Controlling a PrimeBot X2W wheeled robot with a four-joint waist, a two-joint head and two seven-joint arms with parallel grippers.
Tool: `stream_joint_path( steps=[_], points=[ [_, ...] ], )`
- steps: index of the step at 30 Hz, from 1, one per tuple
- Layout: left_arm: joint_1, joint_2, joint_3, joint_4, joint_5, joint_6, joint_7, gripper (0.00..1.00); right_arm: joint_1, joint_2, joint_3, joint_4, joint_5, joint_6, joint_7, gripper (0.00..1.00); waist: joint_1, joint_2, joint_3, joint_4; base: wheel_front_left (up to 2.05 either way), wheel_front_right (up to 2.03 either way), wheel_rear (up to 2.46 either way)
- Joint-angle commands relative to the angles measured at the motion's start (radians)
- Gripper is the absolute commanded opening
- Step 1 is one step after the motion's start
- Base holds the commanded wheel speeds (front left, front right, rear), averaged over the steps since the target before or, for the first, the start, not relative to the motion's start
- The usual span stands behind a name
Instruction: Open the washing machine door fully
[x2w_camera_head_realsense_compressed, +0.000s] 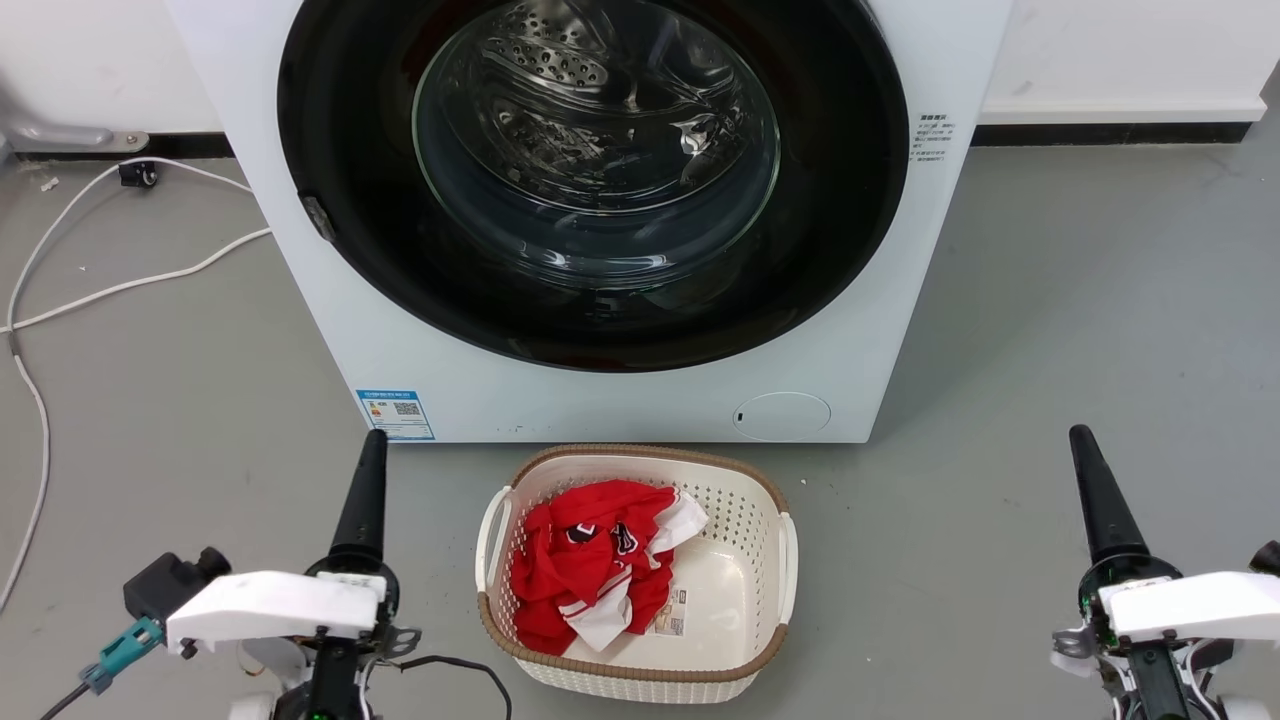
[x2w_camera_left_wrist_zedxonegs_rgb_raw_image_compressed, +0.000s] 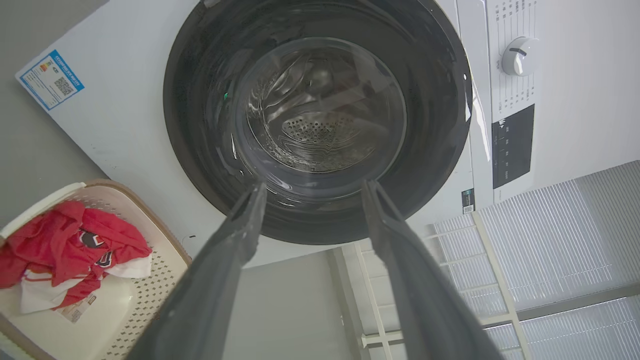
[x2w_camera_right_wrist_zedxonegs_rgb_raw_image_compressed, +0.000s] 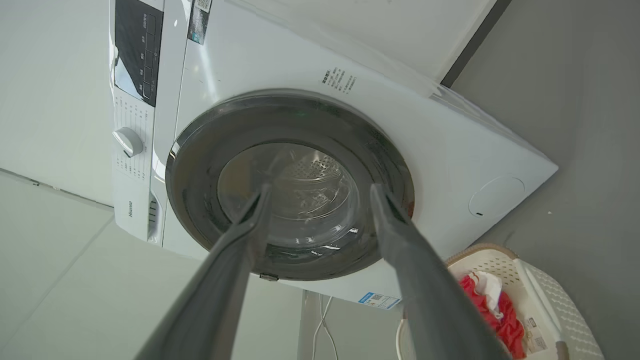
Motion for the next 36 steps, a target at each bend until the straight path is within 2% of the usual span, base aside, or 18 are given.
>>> stream_joint_path(
  steps=[1, 8, 15, 16, 36],
  points=[
    [-0.033, 0.003, -0.01, -0.025, 0.054, 0.006, -0.01, 1.0, -0.004, -0.002, 0.002, -0.025, -0.053, 0.0, -0.01, 1.0, 0.0, 0.0, 0.0, 0.0, 0.0, 0.0, 0.0],
    [-0.038, 0.003, -0.051, -0.035, 0.215, 0.037, -0.036, 1.0, 0.006, -0.002, 0.009, -0.034, -0.235, 0.0, -0.037, 1.0, 0.0, 0.0, -0.001, 0.002, 0.0, 0.0, 0.0],
    [-0.042, 0.003, -0.085, -0.03, 0.349, 0.058, -0.061, 1.0, 0.012, -0.001, 0.019, -0.046, -0.367, 0.0, -0.062, 1.0, 0.0, 0.0, -0.001, 0.002, 0.0, 0.0, 0.0],
    [-0.045, 0.003, -0.096, -0.026, 0.402, 0.064, -0.072, 1.0, 0.015, -0.001, 0.02, -0.051, -0.417, 0.0, -0.073, 1.0, 0.0, 0.0, -0.001, 0.003, 0.0, 0.0, 0.0],
    [-0.067, 0.003, -0.147, 0.008, 0.677, 0.091, -0.133, 1.0, 0.039, -0.001, 0.051, -0.093, -0.698, 0.0, -0.099, 1.0, 0.0, 0.0, -0.001, 0.006, 0.0, 0.0, 0.0]
  ],
)
